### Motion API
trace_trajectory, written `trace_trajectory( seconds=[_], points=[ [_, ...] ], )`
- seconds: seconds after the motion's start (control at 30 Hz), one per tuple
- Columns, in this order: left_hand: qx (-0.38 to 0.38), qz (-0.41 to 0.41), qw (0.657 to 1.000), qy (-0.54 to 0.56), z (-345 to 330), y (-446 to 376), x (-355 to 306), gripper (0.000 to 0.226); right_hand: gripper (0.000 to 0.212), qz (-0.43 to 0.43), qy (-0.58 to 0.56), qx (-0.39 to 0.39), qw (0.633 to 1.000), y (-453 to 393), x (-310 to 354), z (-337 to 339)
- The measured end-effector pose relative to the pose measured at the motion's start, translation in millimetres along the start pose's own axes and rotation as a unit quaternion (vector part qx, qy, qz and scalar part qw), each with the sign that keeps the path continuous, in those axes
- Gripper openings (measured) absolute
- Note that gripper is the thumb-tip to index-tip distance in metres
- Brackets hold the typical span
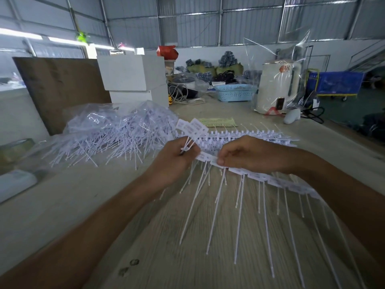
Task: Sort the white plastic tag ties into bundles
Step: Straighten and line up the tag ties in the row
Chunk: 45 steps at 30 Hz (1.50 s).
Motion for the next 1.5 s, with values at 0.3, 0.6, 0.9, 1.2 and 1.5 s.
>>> trace_trajectory(
  seconds=[0.3, 0.6, 0.9, 1.2, 1.5],
  points=[
    [0.036, 0.066, 0.985, 0.154, -23.0, 7.6, 0.5, 0.034, 0.018, 0.006, -0.213, -0.111, 0.971, 28.5, -2.9, -4.1],
    [-0.024, 0.086, 0.976, 0.2, -20.8, 5.0, 3.5, 0.041, 0.018, 0.086, 0.006, -0.253, 0.964, 40.7, 28.3, -7.2],
    [-0.002, 0.058, 0.989, 0.133, -20.5, 3.8, -1.3, 0.043, 0.017, 0.077, 0.108, -0.283, 0.95, 39.8, 24.0, -1.8],
    [0.04, 0.056, 0.992, 0.103, -20.2, 8.8, -1.8, 0.039, 0.006, -0.027, -0.126, -0.116, 0.985, 29.6, -5.4, -9.0],
    [0.113, 0.077, 0.987, 0.084, -12.0, 6.8, 7.8, 0.035, 0.017, -0.036, -0.178, -0.054, 0.982, 40.0, -12.8, -0.6]
  ],
)
Point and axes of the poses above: each hand's wrist, its own y-axis away from the middle knuckle, its own z-axis out of the back of the hand, x = y × z, the point moved 8 cm from there along -y, towards the middle knuckle, and after that the axes turned 10 degrees about -z, right-handed, at the moved point
